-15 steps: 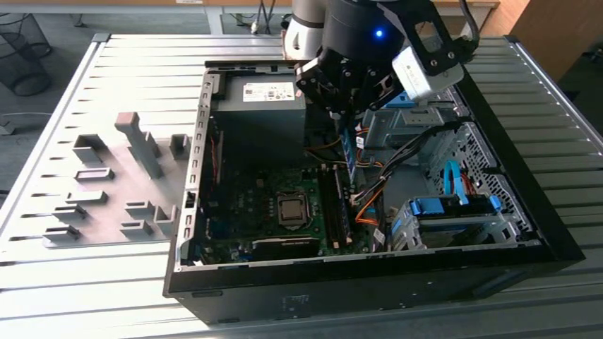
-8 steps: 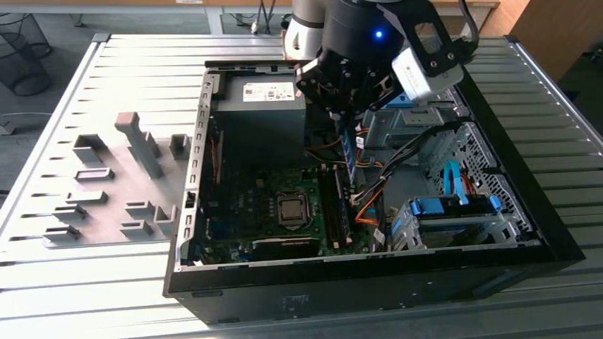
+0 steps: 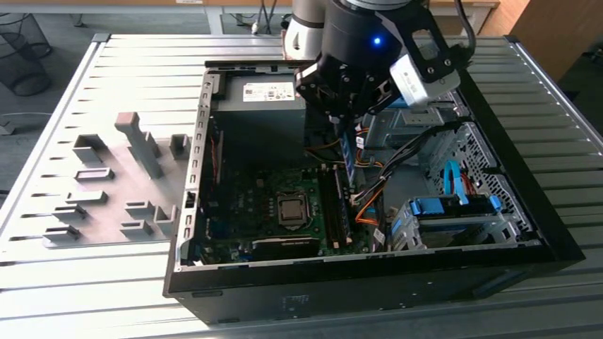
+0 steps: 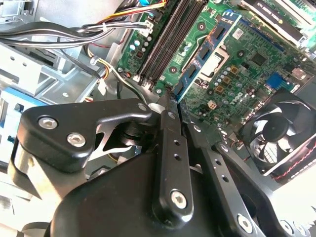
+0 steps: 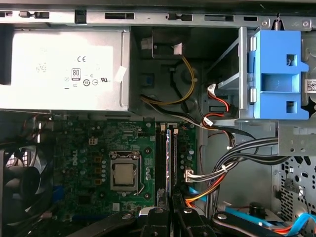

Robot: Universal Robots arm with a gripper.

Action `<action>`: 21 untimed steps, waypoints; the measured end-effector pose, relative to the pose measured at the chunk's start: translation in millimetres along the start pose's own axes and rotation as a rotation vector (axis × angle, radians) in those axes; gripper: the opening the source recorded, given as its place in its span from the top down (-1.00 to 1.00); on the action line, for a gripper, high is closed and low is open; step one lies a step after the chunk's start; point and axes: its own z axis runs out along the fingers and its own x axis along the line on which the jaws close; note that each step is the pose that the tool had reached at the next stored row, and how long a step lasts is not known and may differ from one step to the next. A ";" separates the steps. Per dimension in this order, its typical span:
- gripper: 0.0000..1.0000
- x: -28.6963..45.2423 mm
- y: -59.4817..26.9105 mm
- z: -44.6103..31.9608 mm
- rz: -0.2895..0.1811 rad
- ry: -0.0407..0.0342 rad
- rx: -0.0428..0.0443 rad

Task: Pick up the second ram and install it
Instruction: 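Insert the second ram into the second slot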

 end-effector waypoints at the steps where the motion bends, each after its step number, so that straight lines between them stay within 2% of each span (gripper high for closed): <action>1: 0.73 0.0 0.0 0.8 0.000 0.0000 0.0000; 9: 0.73 0.0 -0.1 4.2 0.000 0.0001 0.0003; 11: 0.73 0.0 -0.2 7.8 0.000 0.0000 0.0001; 21: 0.73 0.0 -0.2 8.1 0.000 0.0000 -0.0001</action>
